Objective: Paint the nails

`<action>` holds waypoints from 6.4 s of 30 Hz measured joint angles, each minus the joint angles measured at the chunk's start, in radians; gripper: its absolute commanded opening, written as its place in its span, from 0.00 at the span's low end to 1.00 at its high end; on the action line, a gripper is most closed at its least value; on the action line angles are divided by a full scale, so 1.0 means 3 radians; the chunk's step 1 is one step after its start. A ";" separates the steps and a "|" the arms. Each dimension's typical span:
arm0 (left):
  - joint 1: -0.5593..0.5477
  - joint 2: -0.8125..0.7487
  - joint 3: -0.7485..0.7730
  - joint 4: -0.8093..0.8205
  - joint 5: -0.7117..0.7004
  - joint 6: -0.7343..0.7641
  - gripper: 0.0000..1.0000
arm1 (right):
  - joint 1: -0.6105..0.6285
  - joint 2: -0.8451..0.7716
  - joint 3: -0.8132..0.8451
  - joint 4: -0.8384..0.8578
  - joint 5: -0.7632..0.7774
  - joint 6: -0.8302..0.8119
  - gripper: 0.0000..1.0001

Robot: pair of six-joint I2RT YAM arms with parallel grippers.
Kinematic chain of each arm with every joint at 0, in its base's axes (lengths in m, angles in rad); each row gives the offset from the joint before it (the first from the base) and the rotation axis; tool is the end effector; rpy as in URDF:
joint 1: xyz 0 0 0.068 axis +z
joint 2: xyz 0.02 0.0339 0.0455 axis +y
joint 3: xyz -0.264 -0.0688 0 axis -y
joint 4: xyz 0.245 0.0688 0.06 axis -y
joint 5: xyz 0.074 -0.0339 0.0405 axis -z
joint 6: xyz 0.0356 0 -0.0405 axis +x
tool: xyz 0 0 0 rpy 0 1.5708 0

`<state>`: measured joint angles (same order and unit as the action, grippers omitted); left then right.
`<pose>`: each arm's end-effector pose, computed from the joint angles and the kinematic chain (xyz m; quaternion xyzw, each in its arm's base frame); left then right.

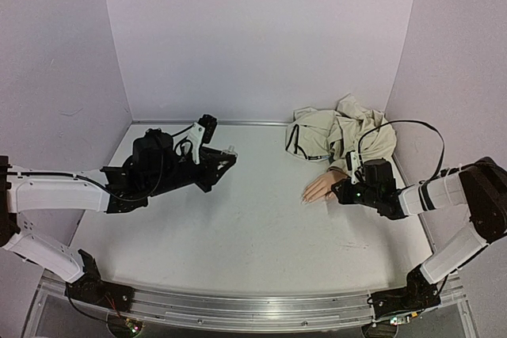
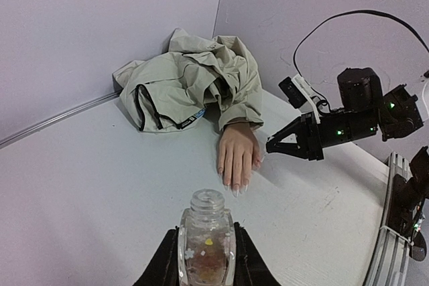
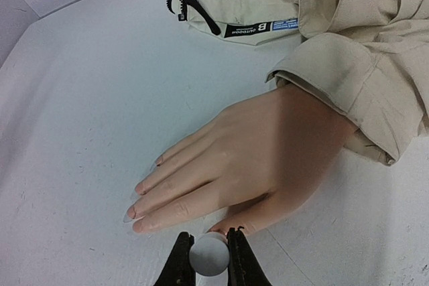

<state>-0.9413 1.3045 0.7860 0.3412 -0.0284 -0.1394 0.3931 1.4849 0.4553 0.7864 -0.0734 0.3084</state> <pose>0.1780 -0.2427 0.2796 0.2909 0.7096 -0.3208 0.5558 0.2588 0.1102 0.1711 -0.0559 0.7855 0.2387 0.5683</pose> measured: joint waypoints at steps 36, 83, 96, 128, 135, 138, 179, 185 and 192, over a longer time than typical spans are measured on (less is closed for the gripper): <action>0.0000 0.0025 0.0000 0.0000 0.0027 -0.0001 0.00 | 0.0000 0.0071 0.0003 0.0036 0.0000 -0.0004 0.00; 0.0000 0.0027 0.0000 0.0000 0.0033 -0.0060 0.00 | 0.0000 0.0170 0.0062 0.0075 -0.0103 -0.0045 0.00; 0.0000 0.0027 0.0000 0.0000 0.0033 -0.0060 0.00 | 0.0000 0.0183 0.0085 0.0074 -0.0142 -0.0069 0.00; 0.0000 -0.0036 0.0000 0.0001 0.0031 -0.0064 0.00 | 0.0106 0.0231 0.0120 0.0067 -0.0140 -0.0108 0.00; 0.0000 -0.0037 0.0000 0.0000 0.0031 -0.0064 0.00 | 0.0120 0.0231 0.0120 0.0061 -0.0142 -0.0122 0.00; 0.0000 -0.0037 0.0000 0.0000 0.0031 -0.0065 0.00 | 0.0126 0.0223 0.0116 0.0062 -0.0144 -0.0130 0.00; 0.0000 -0.0038 0.0000 0.0000 0.0032 -0.0061 0.00 | 0.0136 -0.0010 -0.0011 -0.0062 0.0191 -0.0053 0.00; 0.0000 -0.0038 0.0000 0.0000 0.0032 -0.0061 0.00 | 0.0136 0.0032 0.0013 -0.0047 0.0186 -0.0066 0.00; 0.0000 -0.0037 0.0000 0.0000 0.0032 -0.0061 0.00 | 0.0136 0.0093 0.0055 -0.0005 0.0187 -0.0067 0.00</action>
<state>-0.9413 1.2934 0.7860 0.3412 -0.0189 -0.1577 0.4339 1.5127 0.4717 0.7849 -0.0174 0.2882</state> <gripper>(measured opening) 0.211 0.144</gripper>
